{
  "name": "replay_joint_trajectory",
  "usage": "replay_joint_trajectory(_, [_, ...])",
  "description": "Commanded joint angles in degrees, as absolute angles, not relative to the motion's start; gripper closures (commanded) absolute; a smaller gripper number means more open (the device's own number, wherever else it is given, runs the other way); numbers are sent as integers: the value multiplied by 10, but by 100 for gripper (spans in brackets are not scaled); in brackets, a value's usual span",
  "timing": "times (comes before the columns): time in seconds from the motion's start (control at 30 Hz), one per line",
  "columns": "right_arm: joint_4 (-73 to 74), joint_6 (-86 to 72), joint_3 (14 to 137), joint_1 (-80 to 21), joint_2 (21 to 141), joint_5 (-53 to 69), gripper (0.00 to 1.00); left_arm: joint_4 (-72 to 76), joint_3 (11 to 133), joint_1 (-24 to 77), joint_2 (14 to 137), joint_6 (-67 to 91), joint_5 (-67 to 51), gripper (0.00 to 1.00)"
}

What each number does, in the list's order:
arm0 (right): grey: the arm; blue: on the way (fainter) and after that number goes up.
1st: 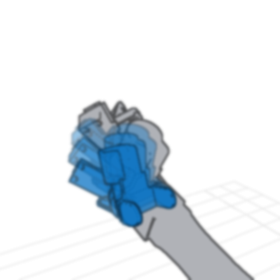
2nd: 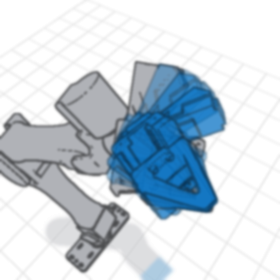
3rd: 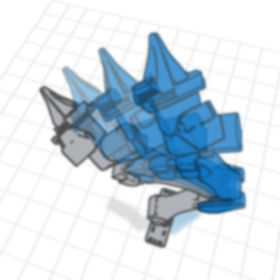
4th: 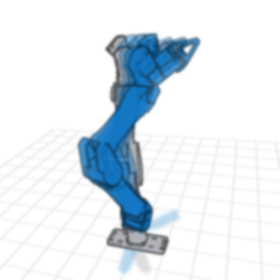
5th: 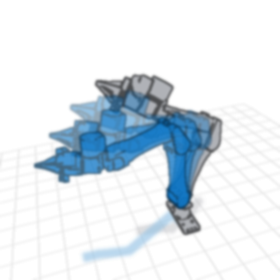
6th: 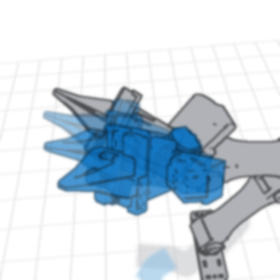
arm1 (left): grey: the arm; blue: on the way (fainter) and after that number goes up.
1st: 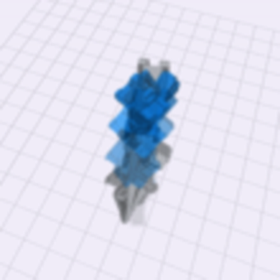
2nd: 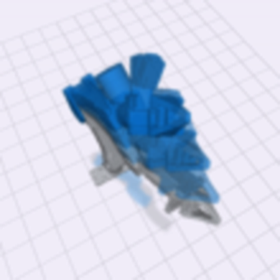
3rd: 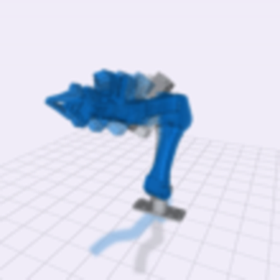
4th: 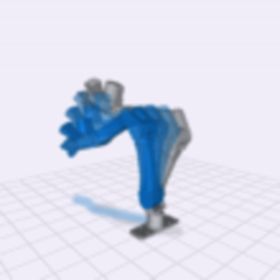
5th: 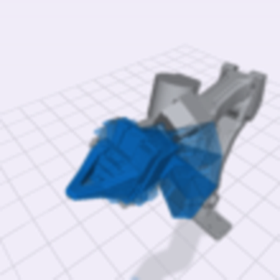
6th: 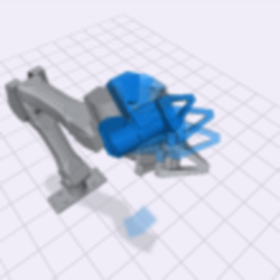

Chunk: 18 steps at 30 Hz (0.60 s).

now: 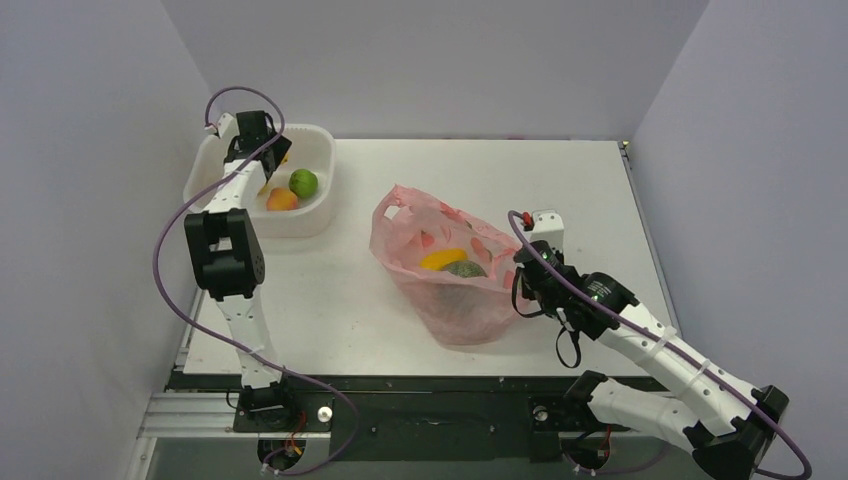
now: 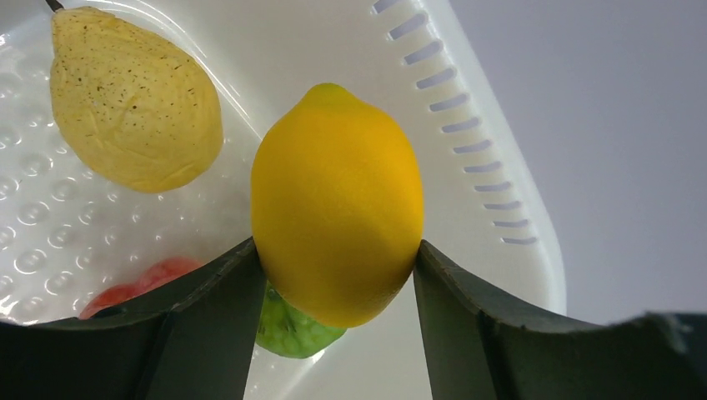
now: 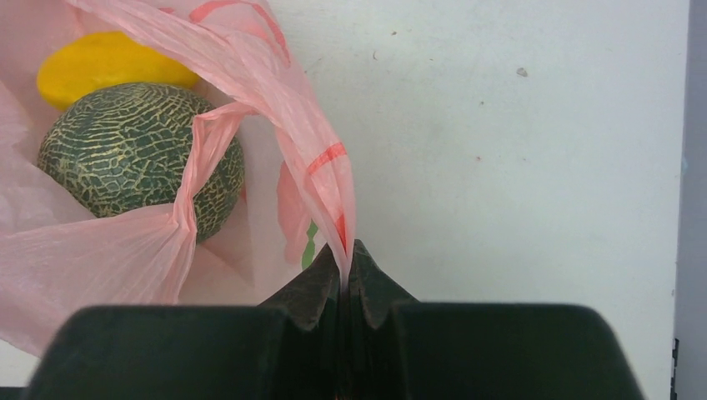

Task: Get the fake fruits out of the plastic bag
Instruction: Place the fake fruit in the bin.

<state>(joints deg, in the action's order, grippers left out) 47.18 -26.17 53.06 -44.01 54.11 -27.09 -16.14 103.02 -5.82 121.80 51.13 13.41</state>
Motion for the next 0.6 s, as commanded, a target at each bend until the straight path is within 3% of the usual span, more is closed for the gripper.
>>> replay_joint_trajectory(0.0, [495,-257,569,-424,550,-293,100,-175,1092,-56,1256,490,166,40])
replay_joint_trajectory(0.33, [526,-245,599,-407,581,-295,100,-210,1167,-57,1335,482,159,25])
replay_joint_trajectory(0.57, [528,-241,606,-403,592,-290,100,-205,1169,-64,1317,454,161,24])
